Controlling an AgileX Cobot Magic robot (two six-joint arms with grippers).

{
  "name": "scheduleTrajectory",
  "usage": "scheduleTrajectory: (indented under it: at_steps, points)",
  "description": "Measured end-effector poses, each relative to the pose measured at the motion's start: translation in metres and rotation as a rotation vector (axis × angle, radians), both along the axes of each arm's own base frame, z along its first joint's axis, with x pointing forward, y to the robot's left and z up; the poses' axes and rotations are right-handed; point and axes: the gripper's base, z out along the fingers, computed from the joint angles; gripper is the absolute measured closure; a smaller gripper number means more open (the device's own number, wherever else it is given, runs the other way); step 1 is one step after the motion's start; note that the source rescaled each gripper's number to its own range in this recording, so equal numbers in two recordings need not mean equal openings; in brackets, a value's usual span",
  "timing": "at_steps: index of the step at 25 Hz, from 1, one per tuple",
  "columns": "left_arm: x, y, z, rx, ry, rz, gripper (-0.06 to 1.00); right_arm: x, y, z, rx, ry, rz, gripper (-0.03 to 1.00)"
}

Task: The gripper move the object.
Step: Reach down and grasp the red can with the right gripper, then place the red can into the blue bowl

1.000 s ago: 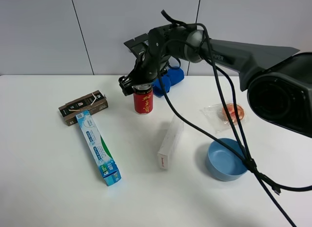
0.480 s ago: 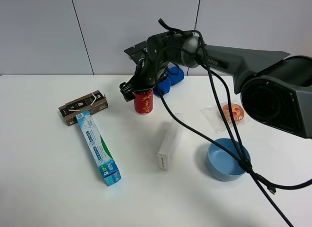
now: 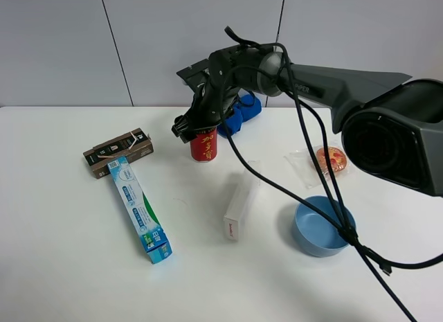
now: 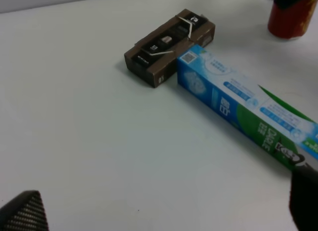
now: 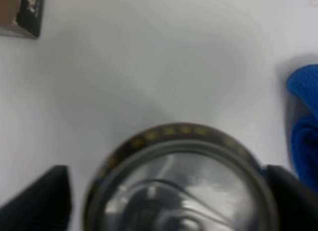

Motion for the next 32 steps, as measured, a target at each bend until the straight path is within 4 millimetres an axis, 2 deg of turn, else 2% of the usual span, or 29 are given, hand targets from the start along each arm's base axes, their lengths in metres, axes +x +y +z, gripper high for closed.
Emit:
scheduleTrajectory:
  at_steps: [1, 2, 22, 28, 32]
  points:
    - [0.000, 0.000, 0.000, 0.000, 0.000, 0.000, -0.06, 0.000, 0.000, 0.000, -0.001, -0.001, 0.000, 0.93]
    - [0.000, 0.000, 0.000, 0.000, 0.000, 0.000, -0.06, 0.000, 0.000, 0.000, 0.000, 0.000, 0.000, 0.97]
    - [0.000, 0.000, 0.000, 0.000, 0.000, 0.000, -0.06, 0.001, -0.002, 0.000, -0.034, -0.019, 0.012, 0.97]
    - [0.000, 0.000, 0.000, 0.000, 0.000, 0.000, -0.06, -0.001, -0.004, 0.004, -0.047, -0.011, 0.015, 0.97]
    - [0.000, 0.000, 0.000, -0.001, 0.000, 0.000, -0.06, -0.003, -0.006, 0.016, -0.048, -0.016, 0.016, 0.97]
